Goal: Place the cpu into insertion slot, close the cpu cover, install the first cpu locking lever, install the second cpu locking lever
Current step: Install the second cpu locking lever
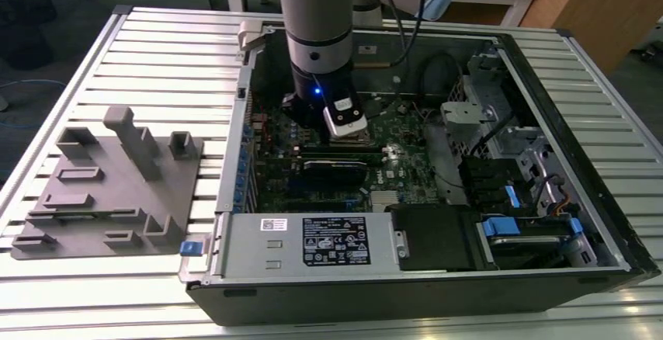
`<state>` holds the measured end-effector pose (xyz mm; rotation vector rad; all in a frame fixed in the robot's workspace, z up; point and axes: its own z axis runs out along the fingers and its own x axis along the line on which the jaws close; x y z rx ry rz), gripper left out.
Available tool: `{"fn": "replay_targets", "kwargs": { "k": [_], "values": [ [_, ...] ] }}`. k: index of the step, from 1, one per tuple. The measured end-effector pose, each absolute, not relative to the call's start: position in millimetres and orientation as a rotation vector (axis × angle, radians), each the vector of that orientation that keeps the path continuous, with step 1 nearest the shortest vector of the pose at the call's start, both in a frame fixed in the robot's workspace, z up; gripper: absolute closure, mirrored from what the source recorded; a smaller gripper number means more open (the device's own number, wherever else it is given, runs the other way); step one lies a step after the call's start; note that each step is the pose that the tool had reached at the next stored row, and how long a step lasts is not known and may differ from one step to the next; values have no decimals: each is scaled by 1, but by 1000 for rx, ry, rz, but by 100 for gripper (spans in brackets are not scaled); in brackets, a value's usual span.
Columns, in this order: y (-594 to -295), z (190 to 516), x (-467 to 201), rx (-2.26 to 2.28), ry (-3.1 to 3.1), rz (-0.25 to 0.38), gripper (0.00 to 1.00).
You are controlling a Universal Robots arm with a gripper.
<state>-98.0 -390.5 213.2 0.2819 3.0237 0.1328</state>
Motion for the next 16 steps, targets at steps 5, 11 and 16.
{"fn": "replay_targets", "kwargs": {
  "k": [5, 11, 16],
  "values": [
    [-391, 211, -98, 282, 3024, 138, 89],
    [-391, 206, -98, 282, 3024, 138, 89],
    [-391, 203, -98, 282, 3024, 138, 89]
  ]
}}
